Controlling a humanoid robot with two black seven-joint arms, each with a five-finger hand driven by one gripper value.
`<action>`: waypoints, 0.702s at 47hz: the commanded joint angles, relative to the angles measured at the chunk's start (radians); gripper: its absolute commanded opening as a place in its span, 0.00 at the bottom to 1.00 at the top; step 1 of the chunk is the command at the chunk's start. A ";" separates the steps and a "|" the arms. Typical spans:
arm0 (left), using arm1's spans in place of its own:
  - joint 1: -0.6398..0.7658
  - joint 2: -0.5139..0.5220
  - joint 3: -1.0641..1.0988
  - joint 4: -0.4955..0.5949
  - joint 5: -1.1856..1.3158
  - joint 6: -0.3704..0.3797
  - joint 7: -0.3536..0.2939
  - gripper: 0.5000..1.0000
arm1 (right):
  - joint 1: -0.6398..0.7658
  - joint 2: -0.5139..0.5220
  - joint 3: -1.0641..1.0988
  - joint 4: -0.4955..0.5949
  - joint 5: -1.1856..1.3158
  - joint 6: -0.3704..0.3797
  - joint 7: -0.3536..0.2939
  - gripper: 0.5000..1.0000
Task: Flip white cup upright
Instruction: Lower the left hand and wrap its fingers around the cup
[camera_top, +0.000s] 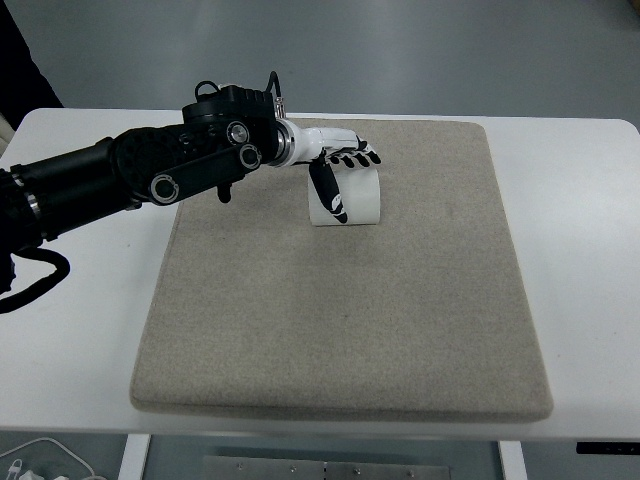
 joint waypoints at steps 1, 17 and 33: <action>0.000 -0.007 0.000 0.008 0.005 0.000 0.000 1.00 | 0.000 0.000 0.000 0.000 0.000 0.000 0.000 0.86; 0.000 -0.033 0.000 0.043 0.015 -0.002 -0.009 0.97 | 0.000 0.000 0.000 0.000 0.000 0.000 0.000 0.86; 0.002 -0.060 0.000 0.066 0.015 -0.002 -0.018 0.92 | 0.000 0.000 0.000 0.000 0.000 0.000 0.000 0.86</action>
